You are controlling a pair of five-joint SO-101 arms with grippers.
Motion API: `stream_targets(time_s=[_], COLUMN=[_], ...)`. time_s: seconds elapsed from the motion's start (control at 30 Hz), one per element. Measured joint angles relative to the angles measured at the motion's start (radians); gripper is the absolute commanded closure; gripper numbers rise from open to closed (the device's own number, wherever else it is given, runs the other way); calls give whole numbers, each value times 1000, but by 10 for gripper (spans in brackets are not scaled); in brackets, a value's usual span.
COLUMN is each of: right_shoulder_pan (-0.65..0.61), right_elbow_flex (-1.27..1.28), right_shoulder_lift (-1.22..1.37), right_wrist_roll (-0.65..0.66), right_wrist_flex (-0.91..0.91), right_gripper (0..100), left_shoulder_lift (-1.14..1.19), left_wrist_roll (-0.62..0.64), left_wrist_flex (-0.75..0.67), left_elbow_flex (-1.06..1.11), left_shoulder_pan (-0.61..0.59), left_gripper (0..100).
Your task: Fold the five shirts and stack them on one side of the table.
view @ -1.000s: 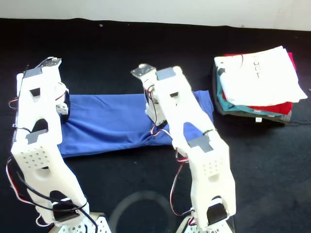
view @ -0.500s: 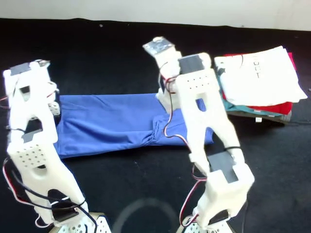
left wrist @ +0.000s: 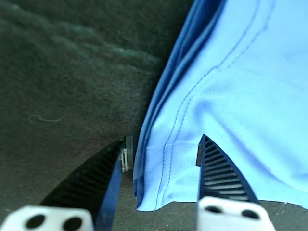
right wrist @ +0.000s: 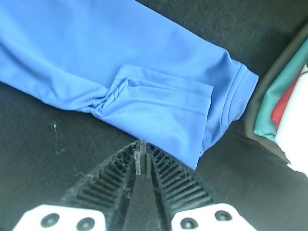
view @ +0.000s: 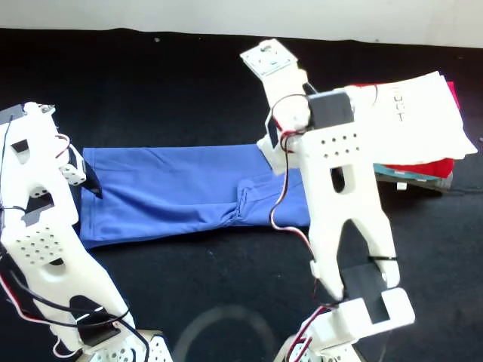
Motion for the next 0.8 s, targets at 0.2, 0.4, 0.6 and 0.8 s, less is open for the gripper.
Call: stream_targets(time_s=[0.2,0.4,0.6,0.8], right_shoulder_pan=[0,0,0,14], right_elbow_flex=[175,319,451,669], right_shoulder_lift=[-112,-262,-437,-586], right_wrist_roll=[0,0,0,0], right_wrist_flex=[0,-18,-20,-86], right_gripper=[993,993,993,993], left_shoulder_lift=[103,114,114,120], left_wrist_roll=[0,0,5,-25], left_wrist_flex=[-38,-35,-20,-17], left_elbow_flex=[-11,-12,-12,-15], left_shoulder_pan=[-9,14,41,8], left_gripper=[777,863,995,991])
